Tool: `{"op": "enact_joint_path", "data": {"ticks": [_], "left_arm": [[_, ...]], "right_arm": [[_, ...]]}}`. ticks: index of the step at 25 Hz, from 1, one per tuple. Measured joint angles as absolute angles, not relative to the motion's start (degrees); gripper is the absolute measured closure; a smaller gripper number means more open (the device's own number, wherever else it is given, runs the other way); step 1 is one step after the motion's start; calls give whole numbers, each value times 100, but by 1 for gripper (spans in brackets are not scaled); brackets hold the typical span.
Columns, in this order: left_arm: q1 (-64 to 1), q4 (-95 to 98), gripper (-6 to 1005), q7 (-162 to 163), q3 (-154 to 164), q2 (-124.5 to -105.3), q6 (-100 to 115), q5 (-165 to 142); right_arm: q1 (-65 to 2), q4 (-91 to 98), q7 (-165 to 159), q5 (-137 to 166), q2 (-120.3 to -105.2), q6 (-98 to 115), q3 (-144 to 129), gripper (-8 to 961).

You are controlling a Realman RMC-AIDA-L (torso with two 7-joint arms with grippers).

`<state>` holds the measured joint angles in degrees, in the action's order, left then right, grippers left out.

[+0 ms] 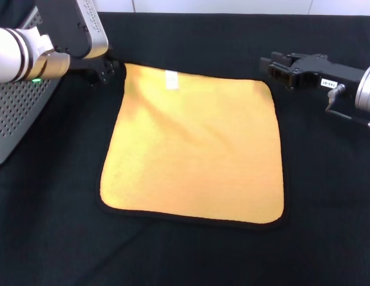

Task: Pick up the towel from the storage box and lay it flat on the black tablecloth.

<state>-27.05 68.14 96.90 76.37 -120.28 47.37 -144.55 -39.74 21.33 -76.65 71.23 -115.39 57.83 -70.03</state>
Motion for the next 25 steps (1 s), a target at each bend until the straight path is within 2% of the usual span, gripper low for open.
{"op": "enact_joint_path", "data": {"ticks": [3,6,9,11,13,17,20,22,25], "left_arm": [[-2701,6819,883,9728,7637,-12025,4736,-14455],[-2699,6854,807,9769,7641,-12024,4756,-14434],[-2660,7022,576,9820,7641,-12022,4877,-14287],[-2603,7251,576,9847,7639,-12020,5102,-14030],[-2514,7592,575,9850,7578,-12007,5507,-13542],[-2290,8207,575,9788,7235,-11989,6592,-12332],[-2178,8334,575,9524,6701,-11982,7765,-11276],[-2138,8155,575,9224,6187,-11979,8711,-10608],[-2156,7398,575,8754,5331,-11873,10059,-9945]], "right_arm": [[-3947,2143,-7645,7105,-11539,5784,-6961,764],[-3834,2240,-7643,7101,-11534,5809,-6915,556],[-3677,2433,-7658,7100,-11537,5843,-6913,434],[-3546,2578,-7667,7100,-11530,5974,-6914,353],[-3411,2687,-7622,7101,-11478,6301,-6915,352],[-3192,2734,-7338,7135,-11279,7436,-6924,351],[-3060,2736,-7135,7185,-11201,8210,-6964,350],[-2987,2758,-6979,7296,-11191,8743,-6977,349],[-2908,2957,-6823,7702,-11343,9296,-6984,348]]}}
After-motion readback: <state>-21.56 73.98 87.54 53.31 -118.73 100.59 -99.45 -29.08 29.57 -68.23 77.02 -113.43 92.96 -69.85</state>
